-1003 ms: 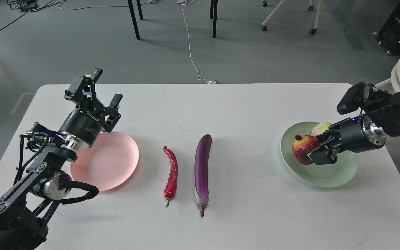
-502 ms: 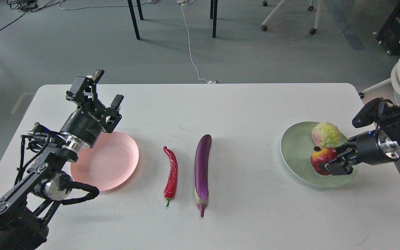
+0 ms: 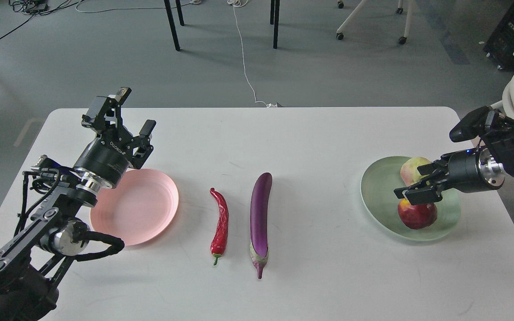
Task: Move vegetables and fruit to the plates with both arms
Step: 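Open the right gripper and withdraw it from the plate, then reach the left gripper down to the red chili pepper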
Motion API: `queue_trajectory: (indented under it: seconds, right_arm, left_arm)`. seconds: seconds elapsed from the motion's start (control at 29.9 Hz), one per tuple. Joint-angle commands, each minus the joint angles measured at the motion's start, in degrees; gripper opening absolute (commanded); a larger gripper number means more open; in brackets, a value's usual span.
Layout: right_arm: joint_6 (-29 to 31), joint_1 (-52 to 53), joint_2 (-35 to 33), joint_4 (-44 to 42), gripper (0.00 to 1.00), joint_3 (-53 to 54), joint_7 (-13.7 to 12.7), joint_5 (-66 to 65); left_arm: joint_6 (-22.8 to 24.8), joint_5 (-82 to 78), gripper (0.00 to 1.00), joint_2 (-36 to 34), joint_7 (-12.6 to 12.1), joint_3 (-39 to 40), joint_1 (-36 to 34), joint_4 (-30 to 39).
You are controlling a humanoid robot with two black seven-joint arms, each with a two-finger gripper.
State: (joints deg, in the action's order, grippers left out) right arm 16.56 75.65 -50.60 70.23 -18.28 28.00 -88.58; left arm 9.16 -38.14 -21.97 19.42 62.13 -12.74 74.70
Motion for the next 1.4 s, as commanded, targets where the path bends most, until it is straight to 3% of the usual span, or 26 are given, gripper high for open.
queue_trajectory:
  seconds: [0.0,0.17,0.27,0.33,0.67,0.94,1.0,1.04,1.17,1.37]
  right_arm:
    - [-0.4,-0.9,-0.1,0.5,0.97,3.7,0.0,12.8]
    - [-1.9,-7.6,0.1,2.6,0.97,8.6,0.0,43.9]
    - [-2.5,-14.8,0.4,4.7,0.97,15.2,0.0,59.5]
    - [-2.5,-21.2,0.8,5.2,0.97,22.2,0.0,67.2]
    - [-2.0,-51.5,4.5,4.9,0.98,54.8,0.0,80.0]
    - [-0.9,-66.0,7.4,5.5,0.98,68.6,0.0,80.1]
    - [-0.9,-66.2,7.5,5.5,0.98,68.8,0.0,80.0]
    - [-0.9,-66.2,7.5,5.4,0.98,68.8,0.0,80.0]
    - [-0.9,-66.1,7.7,5.4,0.98,69.0,0.0,80.0]
    - [-0.9,-66.2,8.0,5.4,0.98,69.0,0.0,79.5]
  left_arm:
    - [0.0,-0.1,0.99,-0.9,0.2,0.0,-0.2,0.0]
    - [0.3,-0.1,0.99,-3.1,3.3,-0.1,-0.2,0.0]
    - [0.6,-0.1,0.99,-4.0,5.8,-0.3,-0.2,0.7]
    - [0.6,-0.4,0.99,-4.6,6.1,-0.4,-0.2,2.2]
    - [1.0,-26.2,0.99,-4.7,6.0,-7.3,-0.6,8.1]
    - [7.4,-64.4,0.99,-6.7,4.1,-16.7,-9.6,10.4]
    - [9.4,-69.4,0.99,-7.6,1.0,-19.2,-11.9,11.3]
    - [10.7,-69.6,0.99,-8.4,-1.8,-20.4,-12.7,12.6]
    - [18.8,-66.5,0.99,-10.0,-15.7,-21.1,-13.4,20.0]
    - [18.8,-49.5,0.99,-9.8,-36.1,-21.6,-13.1,26.2]
